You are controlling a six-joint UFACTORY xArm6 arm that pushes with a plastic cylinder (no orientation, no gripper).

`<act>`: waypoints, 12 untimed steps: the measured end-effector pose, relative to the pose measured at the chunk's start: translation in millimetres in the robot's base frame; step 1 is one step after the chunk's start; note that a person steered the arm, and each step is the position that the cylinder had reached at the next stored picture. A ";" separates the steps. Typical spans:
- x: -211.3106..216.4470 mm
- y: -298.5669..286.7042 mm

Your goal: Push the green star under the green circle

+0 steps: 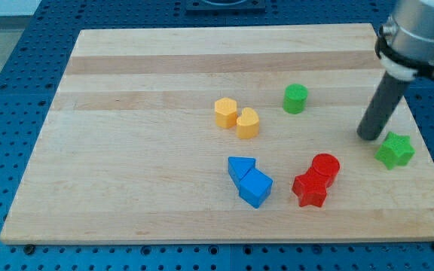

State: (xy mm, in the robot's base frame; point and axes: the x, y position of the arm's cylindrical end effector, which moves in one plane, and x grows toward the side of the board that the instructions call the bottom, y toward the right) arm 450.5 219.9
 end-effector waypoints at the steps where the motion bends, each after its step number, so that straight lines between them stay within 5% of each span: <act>1: -29.0 65.7; 2: 13.7 122.5; 4: 68.8 101.8; 7: 68.3 25.1; 12: -16.3 -33.3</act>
State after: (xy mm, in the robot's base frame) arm 434.2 186.7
